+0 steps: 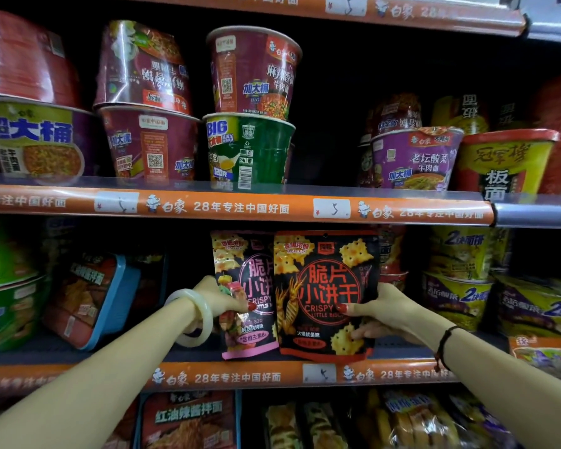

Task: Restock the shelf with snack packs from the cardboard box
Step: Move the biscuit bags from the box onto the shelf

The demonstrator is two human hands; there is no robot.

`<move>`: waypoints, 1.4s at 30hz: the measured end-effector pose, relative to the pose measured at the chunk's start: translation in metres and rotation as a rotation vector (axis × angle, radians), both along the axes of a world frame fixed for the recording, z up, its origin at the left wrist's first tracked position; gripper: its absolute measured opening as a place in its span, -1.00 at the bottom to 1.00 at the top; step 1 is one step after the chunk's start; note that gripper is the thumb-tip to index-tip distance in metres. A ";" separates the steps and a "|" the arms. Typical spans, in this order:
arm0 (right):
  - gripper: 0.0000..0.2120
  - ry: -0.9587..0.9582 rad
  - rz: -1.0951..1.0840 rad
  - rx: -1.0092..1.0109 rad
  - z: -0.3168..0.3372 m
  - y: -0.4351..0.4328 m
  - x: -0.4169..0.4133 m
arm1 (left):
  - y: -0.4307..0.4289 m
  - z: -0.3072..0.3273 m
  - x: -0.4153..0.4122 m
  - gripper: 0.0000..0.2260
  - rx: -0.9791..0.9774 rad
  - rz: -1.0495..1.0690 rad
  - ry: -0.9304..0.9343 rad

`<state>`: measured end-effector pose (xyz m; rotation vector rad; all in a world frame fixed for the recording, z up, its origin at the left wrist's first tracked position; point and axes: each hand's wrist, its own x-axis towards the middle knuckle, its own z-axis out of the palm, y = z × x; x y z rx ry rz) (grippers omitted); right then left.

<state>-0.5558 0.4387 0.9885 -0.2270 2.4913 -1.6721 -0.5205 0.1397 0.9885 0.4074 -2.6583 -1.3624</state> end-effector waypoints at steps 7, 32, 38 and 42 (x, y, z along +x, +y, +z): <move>-0.56 0.030 0.000 -0.073 -0.003 -0.005 -0.021 | -0.007 0.009 -0.018 -0.69 0.125 0.058 0.041; -0.56 0.073 -0.105 -0.105 -0.030 -0.013 -0.107 | -0.040 -0.022 -0.098 -0.61 0.338 -0.026 0.003; -0.50 0.047 -0.145 -0.090 -0.030 -0.016 -0.108 | -0.037 -0.031 -0.097 -0.62 0.429 0.016 0.022; -0.59 0.052 -0.171 -0.037 -0.026 -0.017 -0.103 | -0.033 -0.031 -0.092 -0.61 0.460 0.036 0.039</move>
